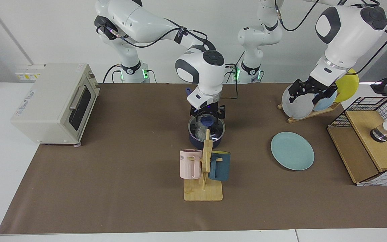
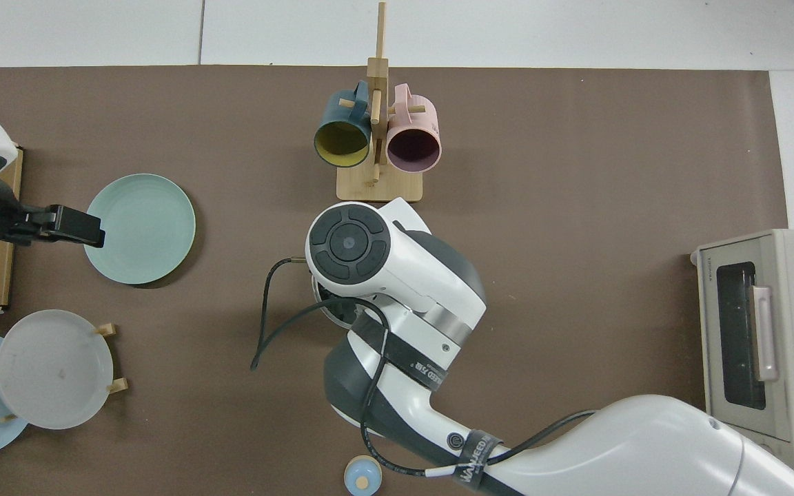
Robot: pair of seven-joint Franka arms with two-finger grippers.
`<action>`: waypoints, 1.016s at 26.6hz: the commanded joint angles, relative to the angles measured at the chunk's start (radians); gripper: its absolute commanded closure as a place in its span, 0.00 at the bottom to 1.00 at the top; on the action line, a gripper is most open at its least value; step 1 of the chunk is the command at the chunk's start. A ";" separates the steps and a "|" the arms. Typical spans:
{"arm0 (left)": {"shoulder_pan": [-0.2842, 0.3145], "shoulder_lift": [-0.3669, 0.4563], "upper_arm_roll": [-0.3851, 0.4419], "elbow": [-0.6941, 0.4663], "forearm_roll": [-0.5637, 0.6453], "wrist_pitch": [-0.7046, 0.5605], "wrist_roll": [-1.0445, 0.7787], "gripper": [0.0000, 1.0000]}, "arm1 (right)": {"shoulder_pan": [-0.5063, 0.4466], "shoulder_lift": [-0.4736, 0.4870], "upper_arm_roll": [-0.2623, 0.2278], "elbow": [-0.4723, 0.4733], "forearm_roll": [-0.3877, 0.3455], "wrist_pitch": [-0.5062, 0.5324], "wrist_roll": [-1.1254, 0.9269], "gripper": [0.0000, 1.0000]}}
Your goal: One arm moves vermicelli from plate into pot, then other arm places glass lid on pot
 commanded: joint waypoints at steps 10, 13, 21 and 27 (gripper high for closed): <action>-0.009 -0.014 0.007 -0.007 0.008 0.001 -0.010 0.00 | -0.023 -0.207 -0.028 0.023 0.055 -0.167 -0.108 0.02; -0.009 -0.014 0.007 -0.007 0.006 0.002 -0.010 0.00 | -0.003 -0.300 -0.151 0.013 0.168 -0.178 -0.194 0.02; -0.009 -0.014 0.007 -0.007 0.006 0.002 -0.010 0.00 | 0.009 -0.503 -0.400 -0.105 0.325 -0.218 -0.501 0.02; -0.009 -0.014 0.007 -0.007 0.006 0.002 -0.010 0.00 | 0.012 -0.557 -0.564 -0.137 0.377 -0.221 -0.703 0.02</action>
